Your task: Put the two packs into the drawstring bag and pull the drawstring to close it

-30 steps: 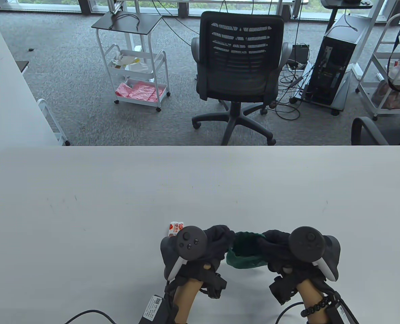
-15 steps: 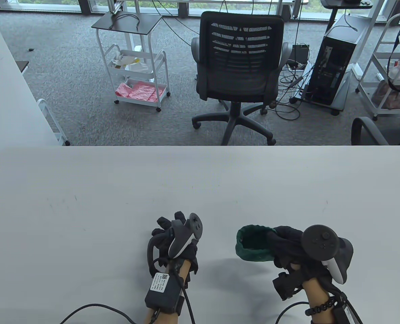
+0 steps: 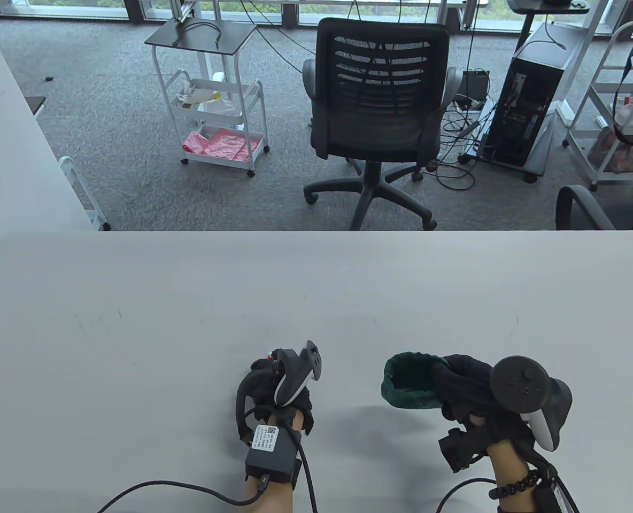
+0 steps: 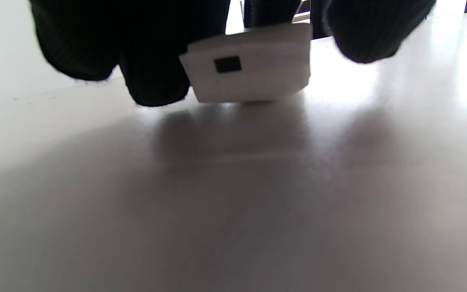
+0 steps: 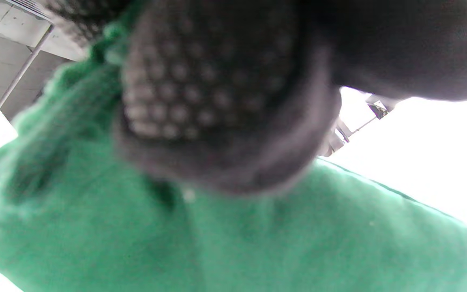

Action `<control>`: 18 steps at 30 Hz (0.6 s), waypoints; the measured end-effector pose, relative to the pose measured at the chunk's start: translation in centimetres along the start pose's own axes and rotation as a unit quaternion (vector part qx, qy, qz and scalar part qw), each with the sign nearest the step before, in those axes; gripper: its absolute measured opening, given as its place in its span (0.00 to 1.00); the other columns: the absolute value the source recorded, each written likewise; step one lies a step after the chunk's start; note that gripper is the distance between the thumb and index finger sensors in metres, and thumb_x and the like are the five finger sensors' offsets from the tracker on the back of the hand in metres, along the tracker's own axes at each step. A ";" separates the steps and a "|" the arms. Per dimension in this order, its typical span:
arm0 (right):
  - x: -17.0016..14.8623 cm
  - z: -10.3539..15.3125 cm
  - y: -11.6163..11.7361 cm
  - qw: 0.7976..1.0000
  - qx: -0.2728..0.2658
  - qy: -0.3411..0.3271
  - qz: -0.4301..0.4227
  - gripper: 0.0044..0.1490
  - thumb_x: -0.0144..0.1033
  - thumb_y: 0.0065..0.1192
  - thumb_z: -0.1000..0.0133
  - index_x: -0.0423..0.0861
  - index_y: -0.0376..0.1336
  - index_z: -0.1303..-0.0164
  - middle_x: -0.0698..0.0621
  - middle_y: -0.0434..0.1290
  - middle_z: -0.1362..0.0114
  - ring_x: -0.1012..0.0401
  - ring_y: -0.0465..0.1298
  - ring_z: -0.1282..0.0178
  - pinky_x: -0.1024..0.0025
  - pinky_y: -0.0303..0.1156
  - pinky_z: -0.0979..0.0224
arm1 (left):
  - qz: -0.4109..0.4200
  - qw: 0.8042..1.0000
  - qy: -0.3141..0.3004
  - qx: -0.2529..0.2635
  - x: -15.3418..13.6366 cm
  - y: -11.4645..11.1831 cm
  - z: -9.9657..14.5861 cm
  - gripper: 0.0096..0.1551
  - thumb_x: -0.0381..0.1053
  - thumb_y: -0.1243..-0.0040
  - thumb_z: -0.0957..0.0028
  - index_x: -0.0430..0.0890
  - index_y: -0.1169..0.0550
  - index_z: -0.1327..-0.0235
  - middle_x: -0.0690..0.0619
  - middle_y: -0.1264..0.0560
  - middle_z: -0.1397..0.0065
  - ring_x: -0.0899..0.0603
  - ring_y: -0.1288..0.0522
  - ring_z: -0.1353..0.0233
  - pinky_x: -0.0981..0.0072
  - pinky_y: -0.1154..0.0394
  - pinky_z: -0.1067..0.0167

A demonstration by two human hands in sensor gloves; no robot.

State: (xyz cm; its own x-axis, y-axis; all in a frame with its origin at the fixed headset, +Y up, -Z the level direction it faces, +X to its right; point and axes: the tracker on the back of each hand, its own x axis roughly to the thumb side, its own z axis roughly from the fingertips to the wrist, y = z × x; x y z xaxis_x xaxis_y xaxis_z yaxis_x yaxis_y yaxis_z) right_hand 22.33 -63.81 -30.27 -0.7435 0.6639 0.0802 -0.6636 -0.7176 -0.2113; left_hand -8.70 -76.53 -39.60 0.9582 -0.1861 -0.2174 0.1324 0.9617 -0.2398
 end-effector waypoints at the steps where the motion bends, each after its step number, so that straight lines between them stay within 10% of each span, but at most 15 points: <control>1: 0.0 0.0 0.0 1.000 0.000 0.000 0.000 0.26 0.45 0.70 0.46 0.35 0.78 0.57 0.50 0.87 0.69 0.67 0.87 0.83 0.74 0.87 0.78 | -0.004 1.000 0.004 0.001 0.1 0.0 0.0 0.39 0.64 0.42 0.46 0.50 0.37 0.24 0.33 0.27 0.27 0.31 0.18 0.35 0.36 0.23 0.39; 18: -0.1 0.0 -0.1 1.000 0.002 -0.006 -0.010 0.26 0.45 0.70 0.46 0.35 0.77 0.56 0.50 0.86 0.68 0.67 0.87 0.82 0.74 0.87 0.77 | 0.012 0.998 -0.006 -0.068 -0.6 -0.2 -0.3 0.43 0.54 0.39 0.44 0.47 0.45 0.20 0.29 0.34 0.25 0.33 0.22 0.36 0.40 0.23 0.37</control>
State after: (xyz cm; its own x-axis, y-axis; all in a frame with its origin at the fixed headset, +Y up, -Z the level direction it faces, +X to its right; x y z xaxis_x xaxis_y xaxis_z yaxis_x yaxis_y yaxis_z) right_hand 22.50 -63.78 -30.26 -0.7306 0.6760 0.0963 -0.6790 -0.7046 -0.2062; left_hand -9.38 -76.61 -39.66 0.9638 -0.1605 -0.2129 0.0753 0.9298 -0.3603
